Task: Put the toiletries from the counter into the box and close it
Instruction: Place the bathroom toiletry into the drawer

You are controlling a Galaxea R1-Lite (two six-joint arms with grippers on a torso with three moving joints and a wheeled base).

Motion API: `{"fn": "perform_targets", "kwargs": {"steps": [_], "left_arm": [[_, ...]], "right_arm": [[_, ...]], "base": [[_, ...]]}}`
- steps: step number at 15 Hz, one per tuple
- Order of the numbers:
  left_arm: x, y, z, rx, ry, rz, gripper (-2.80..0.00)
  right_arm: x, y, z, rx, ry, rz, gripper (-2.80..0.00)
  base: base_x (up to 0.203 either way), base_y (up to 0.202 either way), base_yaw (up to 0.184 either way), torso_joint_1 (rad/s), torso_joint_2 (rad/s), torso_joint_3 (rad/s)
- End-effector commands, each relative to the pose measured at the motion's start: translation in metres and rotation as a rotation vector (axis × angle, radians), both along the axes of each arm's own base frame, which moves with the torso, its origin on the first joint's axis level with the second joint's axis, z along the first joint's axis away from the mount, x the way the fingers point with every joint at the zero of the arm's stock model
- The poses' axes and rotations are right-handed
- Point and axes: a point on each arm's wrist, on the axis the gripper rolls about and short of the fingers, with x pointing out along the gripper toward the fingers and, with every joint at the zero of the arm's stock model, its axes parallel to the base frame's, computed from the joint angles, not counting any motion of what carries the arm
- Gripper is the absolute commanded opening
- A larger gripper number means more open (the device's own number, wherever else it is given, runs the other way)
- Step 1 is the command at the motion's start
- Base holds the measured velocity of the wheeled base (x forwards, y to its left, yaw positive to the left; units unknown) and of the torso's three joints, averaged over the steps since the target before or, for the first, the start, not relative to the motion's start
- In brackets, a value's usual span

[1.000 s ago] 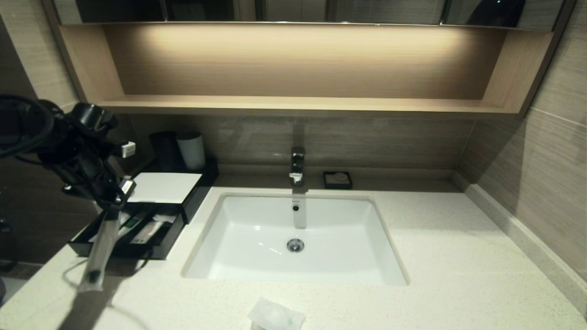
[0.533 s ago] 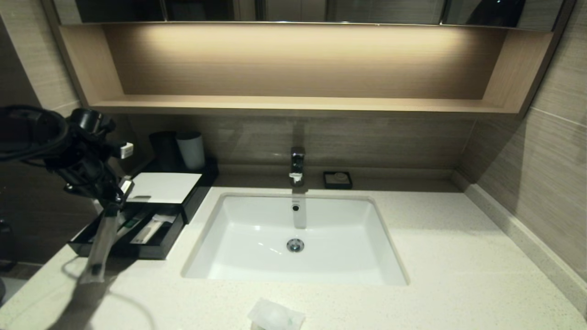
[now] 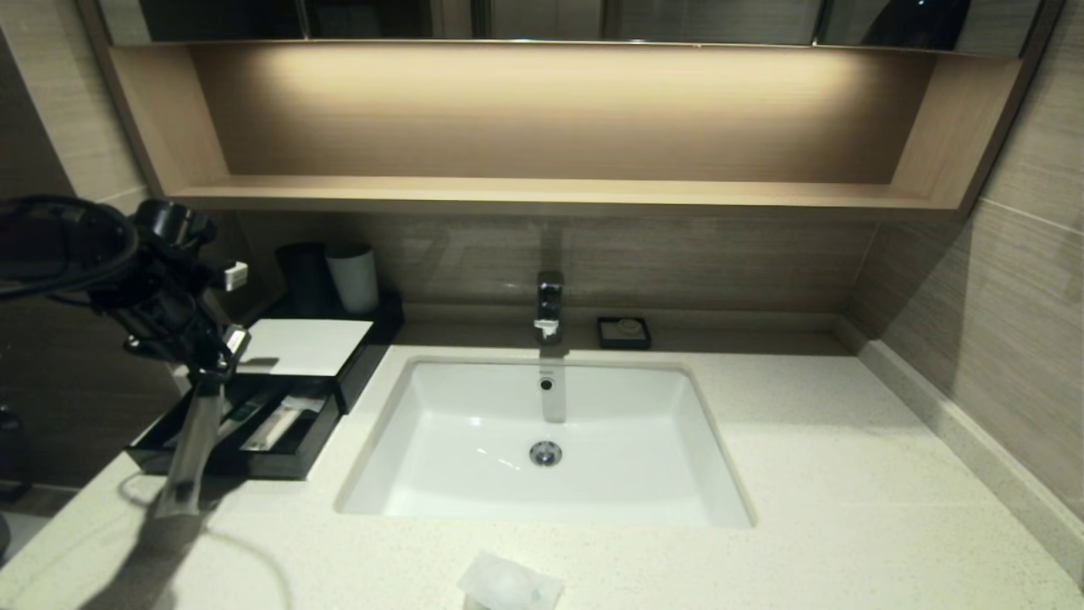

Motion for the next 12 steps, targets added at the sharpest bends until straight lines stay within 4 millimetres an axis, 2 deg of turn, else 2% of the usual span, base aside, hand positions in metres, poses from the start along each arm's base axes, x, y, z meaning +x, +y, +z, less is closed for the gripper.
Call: {"fn": "perform_targets", "kwargs": {"steps": [1, 10, 11, 12], "left_arm": [[0.0016, 0.0005, -0.0045, -0.002, 0.015, 0.002, -2.8], [0.0026, 0.0007, -0.0097, -0.004, 0.032, 0.003, -2.8], [0.0026, 0.0007, -0.0098, -0.004, 0.032, 0.003, 0.0], [0.0038, 0.0009, -0.0118, -0.005, 0.035, 0.003, 0.0]], "right_arm": [[0.0, 0.0, 0.0004, 0.001, 0.0, 0.0, -2.8], [0.0001, 0.0, 0.0003, 0.001, 0.0, 0.0, -2.8], [0.0001, 0.0, 0.0, 0.001, 0.001, 0.0, -2.8], [0.0001, 0.0, 0.0, 0.001, 0.001, 0.0, -2.8]], "base": [[0.0, 0.0, 0.0, 0.0, 0.0, 0.0], [0.0, 0.0, 0.0, 0.0, 0.0, 0.0], [0.0, 0.0, 0.0, 0.0, 0.0, 0.0], [0.0, 0.0, 0.0, 0.0, 0.0, 0.0]]}}
